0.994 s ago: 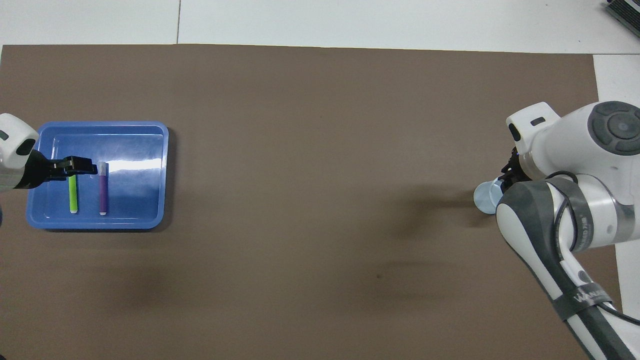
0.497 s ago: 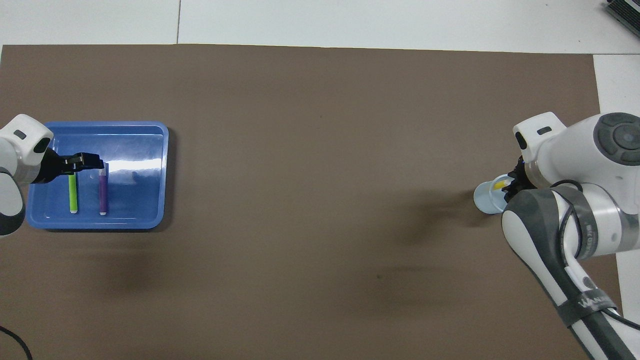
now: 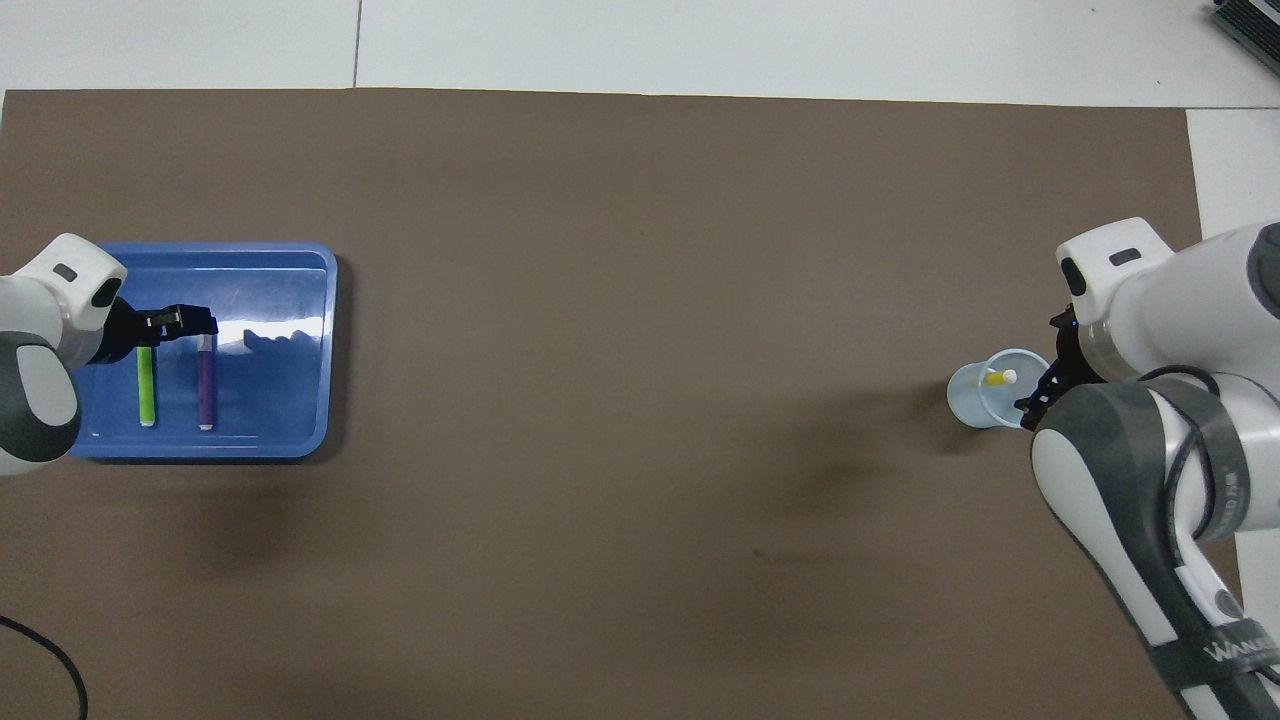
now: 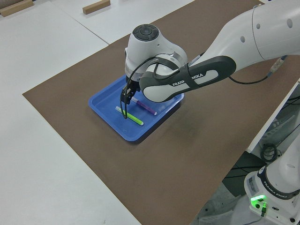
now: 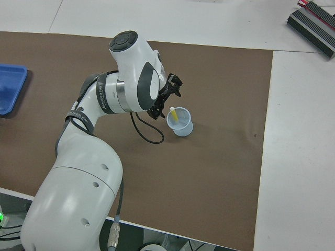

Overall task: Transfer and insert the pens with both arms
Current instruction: 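Grasp the purple pen with the left gripper while the right gripper returns, then lift the purple pen toward the right gripper while the right gripper approaches, then grasp the purple pen with the right gripper and open the left gripper, then carry the purple pen toward the cup with the right gripper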

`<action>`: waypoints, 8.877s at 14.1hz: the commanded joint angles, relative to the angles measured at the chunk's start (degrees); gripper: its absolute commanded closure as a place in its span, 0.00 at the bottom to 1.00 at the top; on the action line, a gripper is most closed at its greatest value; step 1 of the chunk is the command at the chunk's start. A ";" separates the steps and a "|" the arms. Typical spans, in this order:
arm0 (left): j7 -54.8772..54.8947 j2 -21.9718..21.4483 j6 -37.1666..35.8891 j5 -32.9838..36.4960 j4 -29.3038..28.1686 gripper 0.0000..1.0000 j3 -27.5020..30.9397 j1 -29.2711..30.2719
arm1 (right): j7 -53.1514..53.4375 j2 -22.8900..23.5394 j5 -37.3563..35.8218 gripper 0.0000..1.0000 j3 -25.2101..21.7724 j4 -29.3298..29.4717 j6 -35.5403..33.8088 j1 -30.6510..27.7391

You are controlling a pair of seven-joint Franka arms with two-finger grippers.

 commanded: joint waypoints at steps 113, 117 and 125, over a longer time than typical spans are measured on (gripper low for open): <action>-99.57 -20.40 -34.81 -7.48 12.14 0.79 -3.11 -23.13 | 108.23 16.29 62.08 1.00 11.84 12.59 54.56 33.26; -99.48 -20.57 -34.64 -7.48 12.14 0.48 -3.11 -23.22 | 108.23 16.29 62.08 1.00 11.76 12.59 54.56 33.17; -94.15 -21.62 -35.16 -7.48 11.27 0.33 -3.03 -22.79 | 88.31 14.71 61.29 1.00 11.41 11.10 39.82 27.99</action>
